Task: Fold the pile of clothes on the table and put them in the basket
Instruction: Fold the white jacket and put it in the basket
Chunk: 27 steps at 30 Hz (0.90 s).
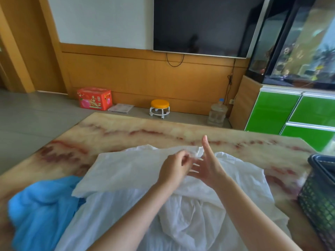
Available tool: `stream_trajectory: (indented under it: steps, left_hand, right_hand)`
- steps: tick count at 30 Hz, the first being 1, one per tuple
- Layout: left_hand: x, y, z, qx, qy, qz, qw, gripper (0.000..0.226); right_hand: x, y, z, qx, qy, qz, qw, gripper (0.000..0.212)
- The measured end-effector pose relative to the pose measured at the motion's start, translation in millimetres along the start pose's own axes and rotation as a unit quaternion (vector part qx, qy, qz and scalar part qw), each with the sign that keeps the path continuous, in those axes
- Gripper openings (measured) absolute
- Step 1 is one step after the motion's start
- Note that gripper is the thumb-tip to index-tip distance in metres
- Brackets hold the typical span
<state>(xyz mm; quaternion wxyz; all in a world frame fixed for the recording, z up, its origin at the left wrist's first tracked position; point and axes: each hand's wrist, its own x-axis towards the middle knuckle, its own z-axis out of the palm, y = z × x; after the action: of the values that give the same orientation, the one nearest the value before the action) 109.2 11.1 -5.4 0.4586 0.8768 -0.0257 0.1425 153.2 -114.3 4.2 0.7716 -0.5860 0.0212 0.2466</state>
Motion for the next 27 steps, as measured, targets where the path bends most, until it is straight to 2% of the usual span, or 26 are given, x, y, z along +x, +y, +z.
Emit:
stream_trajectory:
  steps: [3, 5, 7, 9, 11, 12, 14, 17, 19, 21, 23, 25, 27]
  left_hand:
    - [-9, 14, 35, -0.037, -0.118, 0.042, 0.991, 0.034]
    - [-9, 9, 40, 0.04, -0.083, 0.094, 0.991, 0.039]
    - [-7, -7, 31, 0.156, -0.033, 0.103, 0.982, 0.046]
    - [-7, -37, 15, 0.298, -0.073, 0.02, 0.952, 0.053]
    - [-10, -67, 0, 0.387, -0.127, -0.077, 0.91, 0.066]
    - [-12, -78, -5, 0.403, -0.138, -0.111, 0.898, 0.071]
    - [-15, -92, -12, 0.402, -0.146, -0.145, 0.892, 0.067]
    - [-16, -100, -14, 0.41, -0.149, -0.14, 0.889, 0.065]
    - [-16, -103, -15, 0.408, -0.149, -0.143, 0.889, 0.067]
    - [-15, -107, -17, 0.4, -0.142, -0.15, 0.893, 0.067]
    - [-18, -112, -22, 0.405, -0.152, -0.171, 0.885, 0.067]
    - [-22, -121, -26, 0.416, -0.146, -0.193, 0.877, 0.069]
    - [-25, -132, -30, 0.426, -0.13, -0.195, 0.874, 0.068]
  right_hand:
    - [15, -4, -31, -0.057, 0.121, -0.039, 0.99, 0.031]
    - [23, -1, -62, -0.042, 0.196, -0.09, 0.976, 0.012]
    - [22, 7, -93, -0.038, 0.221, -0.105, 0.969, 0.011]
    - [20, 19, -119, -0.109, 0.257, -0.082, 0.957, 0.018]
    - [17, 31, -133, -0.157, 0.303, -0.079, 0.936, 0.022]
    - [16, 36, -136, -0.173, 0.319, -0.086, 0.928, 0.021]
    - [13, 38, -139, -0.192, 0.336, -0.104, 0.916, 0.019]
    - [10, 35, -142, -0.261, 0.361, -0.103, 0.889, 0.019]
    - [5, 36, -144, -0.343, 0.367, -0.111, 0.857, 0.029]
    - [1, 41, -148, -0.409, 0.361, -0.145, 0.825, 0.051]
    - [0, 44, -149, -0.514, 0.355, -0.179, 0.76, 0.071]
    - [1, 50, -145, -0.613, 0.285, -0.198, 0.71, 0.07]
    - [3, 63, -138, -0.69, 0.169, -0.143, 0.689, 0.069]
